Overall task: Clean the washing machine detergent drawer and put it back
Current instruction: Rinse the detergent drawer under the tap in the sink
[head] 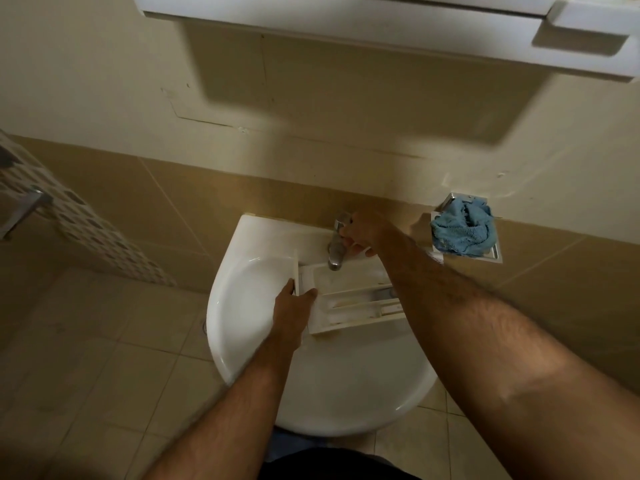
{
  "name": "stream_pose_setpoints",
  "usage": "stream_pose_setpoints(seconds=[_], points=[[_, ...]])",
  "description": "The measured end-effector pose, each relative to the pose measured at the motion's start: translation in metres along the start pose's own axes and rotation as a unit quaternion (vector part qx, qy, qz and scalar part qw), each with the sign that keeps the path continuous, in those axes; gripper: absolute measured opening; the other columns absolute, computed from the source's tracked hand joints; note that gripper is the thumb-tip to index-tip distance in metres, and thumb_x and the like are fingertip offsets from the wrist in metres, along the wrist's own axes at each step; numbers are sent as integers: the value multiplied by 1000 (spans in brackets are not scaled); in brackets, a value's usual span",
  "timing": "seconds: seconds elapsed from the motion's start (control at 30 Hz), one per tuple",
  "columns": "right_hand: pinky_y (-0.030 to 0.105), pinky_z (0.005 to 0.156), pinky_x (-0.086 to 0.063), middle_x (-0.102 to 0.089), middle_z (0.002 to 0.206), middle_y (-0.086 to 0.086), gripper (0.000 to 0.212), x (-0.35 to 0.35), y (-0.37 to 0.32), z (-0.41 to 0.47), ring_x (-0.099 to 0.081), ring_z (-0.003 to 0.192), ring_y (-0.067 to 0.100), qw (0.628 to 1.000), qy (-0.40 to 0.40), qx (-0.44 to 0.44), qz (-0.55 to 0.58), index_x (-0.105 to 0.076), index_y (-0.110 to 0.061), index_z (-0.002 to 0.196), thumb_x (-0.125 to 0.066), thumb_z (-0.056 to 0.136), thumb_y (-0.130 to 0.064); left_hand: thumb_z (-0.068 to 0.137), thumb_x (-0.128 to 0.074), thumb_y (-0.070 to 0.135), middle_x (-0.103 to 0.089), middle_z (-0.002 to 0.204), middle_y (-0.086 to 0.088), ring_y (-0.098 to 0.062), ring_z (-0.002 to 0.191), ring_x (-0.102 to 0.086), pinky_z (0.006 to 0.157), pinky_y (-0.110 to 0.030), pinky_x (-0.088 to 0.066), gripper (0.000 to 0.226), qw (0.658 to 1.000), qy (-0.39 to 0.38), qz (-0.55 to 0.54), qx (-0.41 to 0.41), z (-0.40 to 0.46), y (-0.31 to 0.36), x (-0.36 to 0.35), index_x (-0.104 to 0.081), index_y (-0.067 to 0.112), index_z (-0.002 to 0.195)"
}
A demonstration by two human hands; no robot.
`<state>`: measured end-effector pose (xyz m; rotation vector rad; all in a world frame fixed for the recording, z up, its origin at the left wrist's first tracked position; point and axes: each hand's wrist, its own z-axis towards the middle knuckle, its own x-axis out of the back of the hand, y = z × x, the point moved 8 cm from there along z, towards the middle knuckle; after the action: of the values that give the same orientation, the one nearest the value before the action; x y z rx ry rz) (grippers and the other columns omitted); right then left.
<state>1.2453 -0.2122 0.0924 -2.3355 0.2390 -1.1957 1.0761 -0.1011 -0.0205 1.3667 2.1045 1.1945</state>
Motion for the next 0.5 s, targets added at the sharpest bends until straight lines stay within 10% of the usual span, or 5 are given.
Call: stream_pose_setpoints(seconds=[0.3, 0.5], points=[[37, 75, -54, -71, 90, 5, 33, 7, 29, -14, -65, 82, 22, 976, 191, -8, 101, -68, -16, 90, -58, 90, -48, 93, -63, 18, -64, 120, -3, -21, 101, -63, 93, -38, -54, 51, 1000, -5, -2, -11, -7, 1, 14, -49, 14, 142], [30, 78, -48, -71, 101, 5, 20, 5, 83, -53, -65, 93, 23, 942, 310, -30, 128, -68, -15, 108, -59, 93, -25, 93, -63, 19, -64, 125, -7, -23, 104, -62, 90, -35, -53, 46, 1000, 2, 11, -25, -9, -1, 25, -53, 16, 138]])
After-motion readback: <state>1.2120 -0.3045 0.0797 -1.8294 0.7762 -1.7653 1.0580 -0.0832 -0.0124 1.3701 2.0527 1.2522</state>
